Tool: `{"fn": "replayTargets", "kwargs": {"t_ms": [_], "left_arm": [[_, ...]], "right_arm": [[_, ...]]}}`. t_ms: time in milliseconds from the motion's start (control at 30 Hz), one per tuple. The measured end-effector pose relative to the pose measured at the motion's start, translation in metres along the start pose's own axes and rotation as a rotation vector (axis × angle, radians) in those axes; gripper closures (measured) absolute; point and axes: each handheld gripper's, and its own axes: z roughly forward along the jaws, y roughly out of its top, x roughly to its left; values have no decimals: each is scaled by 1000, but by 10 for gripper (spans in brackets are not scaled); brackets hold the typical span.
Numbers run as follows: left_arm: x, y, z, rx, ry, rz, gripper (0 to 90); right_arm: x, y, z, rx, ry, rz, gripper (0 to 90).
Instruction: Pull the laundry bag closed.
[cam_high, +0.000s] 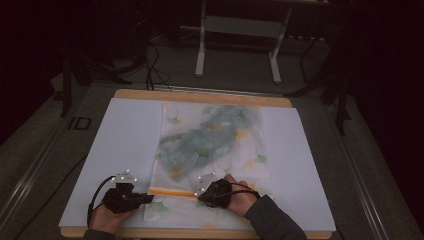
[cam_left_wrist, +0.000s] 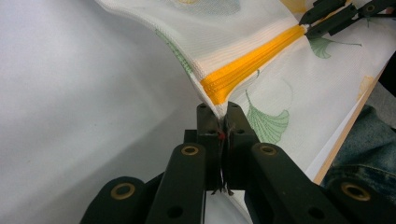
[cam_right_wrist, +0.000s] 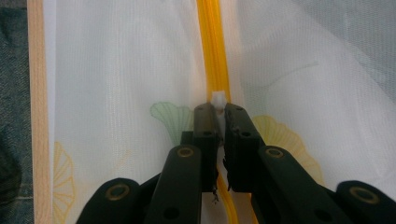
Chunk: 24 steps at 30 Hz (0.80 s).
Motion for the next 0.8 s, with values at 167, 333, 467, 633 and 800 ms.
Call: {"fn": "replayTargets", "kwargs": {"t_ms": [167,333,467,633,800], "left_arm": [[0,0,0,0,1,0,877],[0,0,-1,-5,0,-2,877],[1,0,-1,-5,4,-1,877],[1,0,-2,-4,5,0,877],[1,0,-2,-4,5,0,878]], "right_arm": [[0,-2,-2,7,-6,0,844],[-1,-6,-3,11,-8,4,844],[-1,-8,-5,16,-11,2,843],[-1,-12,-8,27,-12,8,843],[-2,-16,-10,34,-16,11,844]]}}
